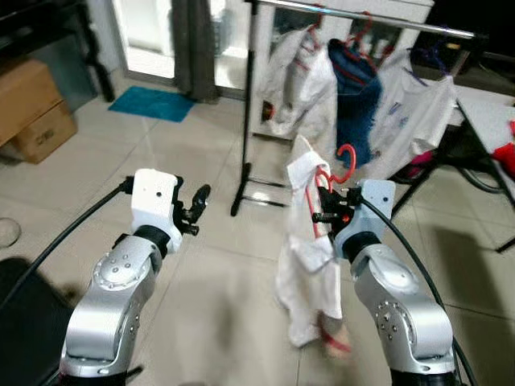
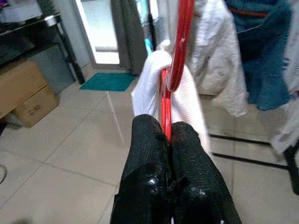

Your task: Hang hanger

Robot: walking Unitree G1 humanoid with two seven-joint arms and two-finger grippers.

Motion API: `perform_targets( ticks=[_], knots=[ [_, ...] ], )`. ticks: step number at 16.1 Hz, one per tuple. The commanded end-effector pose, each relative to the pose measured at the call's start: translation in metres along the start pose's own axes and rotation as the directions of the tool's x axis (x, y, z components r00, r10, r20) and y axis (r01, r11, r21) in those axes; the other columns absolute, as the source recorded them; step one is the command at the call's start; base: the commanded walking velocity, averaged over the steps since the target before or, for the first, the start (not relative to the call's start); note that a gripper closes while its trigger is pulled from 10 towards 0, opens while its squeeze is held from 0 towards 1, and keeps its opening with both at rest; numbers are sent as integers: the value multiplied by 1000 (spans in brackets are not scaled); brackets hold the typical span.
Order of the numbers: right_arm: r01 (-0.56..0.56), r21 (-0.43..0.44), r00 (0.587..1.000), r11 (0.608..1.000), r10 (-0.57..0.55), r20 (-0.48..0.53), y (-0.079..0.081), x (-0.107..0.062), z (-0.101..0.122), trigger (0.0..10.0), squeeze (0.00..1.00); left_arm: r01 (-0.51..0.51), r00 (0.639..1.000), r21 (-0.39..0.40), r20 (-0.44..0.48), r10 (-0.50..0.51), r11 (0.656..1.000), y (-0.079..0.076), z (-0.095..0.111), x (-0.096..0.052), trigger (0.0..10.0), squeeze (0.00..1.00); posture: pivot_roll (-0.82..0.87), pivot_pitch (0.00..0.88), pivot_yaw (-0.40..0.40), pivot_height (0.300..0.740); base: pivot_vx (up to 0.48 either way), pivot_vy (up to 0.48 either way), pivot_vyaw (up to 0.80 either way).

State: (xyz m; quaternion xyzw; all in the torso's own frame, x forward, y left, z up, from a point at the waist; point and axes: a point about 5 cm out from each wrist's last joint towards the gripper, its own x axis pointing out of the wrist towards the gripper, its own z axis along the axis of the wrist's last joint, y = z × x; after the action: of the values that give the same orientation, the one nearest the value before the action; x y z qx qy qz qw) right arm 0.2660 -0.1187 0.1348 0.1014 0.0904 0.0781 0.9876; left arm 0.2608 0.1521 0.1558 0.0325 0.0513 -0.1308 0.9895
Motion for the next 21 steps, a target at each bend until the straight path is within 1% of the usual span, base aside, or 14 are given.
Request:
perform_targets(
  ticks=[1,3,7,11,21],
  knots=[
    [22,-9,999,1000,-22,25,-6,0,6,10000,0,34,999,1,12,-34,999,-8,3,2,10000,0,86,27,-62,740,341,0,0],
    [17,-18,1000,1000,-16,24,-5,0,5,10000,0,35,999,2,12,-35,999,-8,3,1,10000,0,86,26,-63,740,343,0,0],
    [12,-71,1000,997,-10,18,-3,0,6,10000,0,37,999,4,11,-37,999,-9,2,1,10000,0,86,29,-62,740,340,0,0],
    [25,-60,1000,998,-24,13,-6,2,6,10000,0,39,999,9,9,-39,999,-8,2,1,10000,0,87,30,-61,740,339,0,612],
    [40,-59,999,997,-39,19,-7,3,6,10000,0,51,999,28,0,-51,998,-9,1,1,10000,0,90,36,-62,740,340,0,0]
  ],
)
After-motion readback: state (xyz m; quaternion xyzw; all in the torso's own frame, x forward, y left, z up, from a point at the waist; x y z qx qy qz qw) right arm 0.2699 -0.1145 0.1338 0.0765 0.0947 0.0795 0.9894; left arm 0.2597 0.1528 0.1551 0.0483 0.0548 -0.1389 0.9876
